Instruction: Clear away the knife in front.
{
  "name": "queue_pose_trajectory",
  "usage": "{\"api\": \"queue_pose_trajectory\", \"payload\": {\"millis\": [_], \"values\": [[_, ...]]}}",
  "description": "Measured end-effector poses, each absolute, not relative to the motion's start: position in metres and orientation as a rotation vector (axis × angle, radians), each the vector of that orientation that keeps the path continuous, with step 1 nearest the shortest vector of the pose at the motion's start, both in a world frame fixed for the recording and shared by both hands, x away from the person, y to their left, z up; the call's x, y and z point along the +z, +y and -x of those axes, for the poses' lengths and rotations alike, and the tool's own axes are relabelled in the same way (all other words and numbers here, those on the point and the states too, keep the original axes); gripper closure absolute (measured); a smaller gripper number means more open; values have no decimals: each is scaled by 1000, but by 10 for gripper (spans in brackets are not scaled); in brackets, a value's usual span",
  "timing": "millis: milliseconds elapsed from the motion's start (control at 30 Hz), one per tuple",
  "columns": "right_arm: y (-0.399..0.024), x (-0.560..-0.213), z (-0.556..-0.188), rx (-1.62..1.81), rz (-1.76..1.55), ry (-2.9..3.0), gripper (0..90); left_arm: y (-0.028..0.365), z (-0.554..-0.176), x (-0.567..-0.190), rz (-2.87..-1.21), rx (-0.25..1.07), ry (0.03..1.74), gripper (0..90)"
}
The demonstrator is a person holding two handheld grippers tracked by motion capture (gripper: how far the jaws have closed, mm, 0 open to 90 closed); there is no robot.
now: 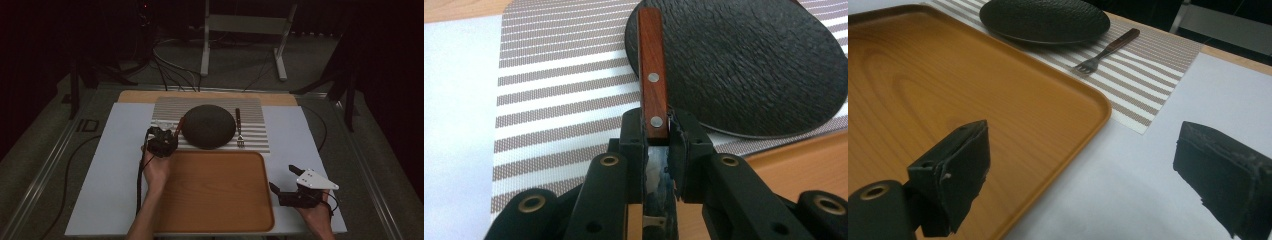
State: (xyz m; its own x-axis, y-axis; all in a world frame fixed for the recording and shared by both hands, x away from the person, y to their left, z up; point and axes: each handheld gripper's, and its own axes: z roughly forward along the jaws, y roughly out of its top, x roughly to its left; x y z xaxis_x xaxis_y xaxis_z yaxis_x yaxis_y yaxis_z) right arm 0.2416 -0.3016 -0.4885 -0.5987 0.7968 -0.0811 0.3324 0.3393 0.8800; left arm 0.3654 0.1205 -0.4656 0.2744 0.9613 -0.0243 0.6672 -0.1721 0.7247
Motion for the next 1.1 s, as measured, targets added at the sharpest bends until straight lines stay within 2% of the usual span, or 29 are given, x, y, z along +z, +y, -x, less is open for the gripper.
{"api": "queue_pose_trajectory", "payload": {"millis": [533,1100], "values": [[-301,-489,-241,1205,-985,2103,79,119,-346,-475,-1891,583,1466,782],[-300,-489,-242,1204,-981,2107,79,114,-326,-481,-1899,623,1455,782]]}}
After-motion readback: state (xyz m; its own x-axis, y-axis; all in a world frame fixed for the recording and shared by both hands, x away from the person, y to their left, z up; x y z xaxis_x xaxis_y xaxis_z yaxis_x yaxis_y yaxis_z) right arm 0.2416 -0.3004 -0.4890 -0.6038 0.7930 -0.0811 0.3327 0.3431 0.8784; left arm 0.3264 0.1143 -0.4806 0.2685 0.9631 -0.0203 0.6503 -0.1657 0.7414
